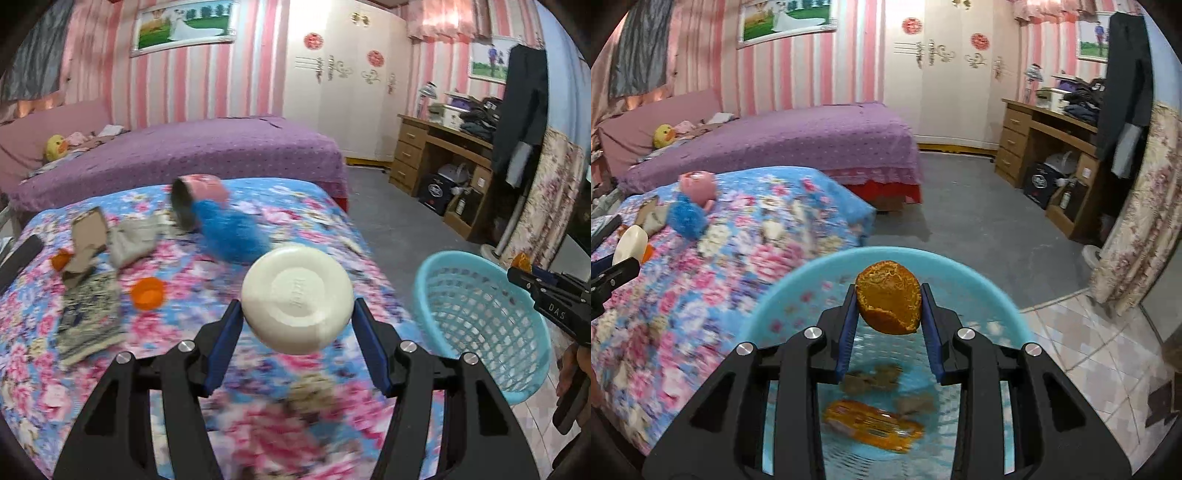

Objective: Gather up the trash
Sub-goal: 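Carry the white lid and the orange piece in both tools over the basket, then open the left tool to drop the white lid while the right tool releases the orange piece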

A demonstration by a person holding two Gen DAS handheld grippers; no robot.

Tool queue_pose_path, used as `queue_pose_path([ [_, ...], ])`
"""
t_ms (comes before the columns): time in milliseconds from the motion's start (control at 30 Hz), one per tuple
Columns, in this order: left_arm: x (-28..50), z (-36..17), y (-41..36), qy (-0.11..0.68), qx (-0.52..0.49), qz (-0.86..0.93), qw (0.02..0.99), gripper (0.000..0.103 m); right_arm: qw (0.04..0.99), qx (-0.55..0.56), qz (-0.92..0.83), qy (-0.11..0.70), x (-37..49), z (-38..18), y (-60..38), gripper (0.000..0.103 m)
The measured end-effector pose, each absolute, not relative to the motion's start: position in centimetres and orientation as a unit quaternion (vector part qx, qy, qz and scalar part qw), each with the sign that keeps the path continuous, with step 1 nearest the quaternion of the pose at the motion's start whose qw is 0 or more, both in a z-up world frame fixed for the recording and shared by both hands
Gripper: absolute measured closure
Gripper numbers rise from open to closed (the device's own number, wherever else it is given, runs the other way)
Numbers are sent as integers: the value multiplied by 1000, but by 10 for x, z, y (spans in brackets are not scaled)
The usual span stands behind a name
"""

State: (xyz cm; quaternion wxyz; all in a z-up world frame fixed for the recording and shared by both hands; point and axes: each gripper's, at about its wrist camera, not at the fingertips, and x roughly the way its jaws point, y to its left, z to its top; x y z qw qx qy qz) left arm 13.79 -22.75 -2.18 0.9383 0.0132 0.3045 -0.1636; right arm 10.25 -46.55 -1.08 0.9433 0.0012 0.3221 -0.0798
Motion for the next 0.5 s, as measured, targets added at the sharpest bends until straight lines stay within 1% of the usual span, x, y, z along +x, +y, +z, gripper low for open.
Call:
queue_pose_path([
  [300,133,-26,-305,306,26,-232,923,43,938,20,-122,323,79,-19,-512,70],
  [500,133,-31,-359,315,35,-272,909,43,938,31,-135,318,68,-20,-526,70],
])
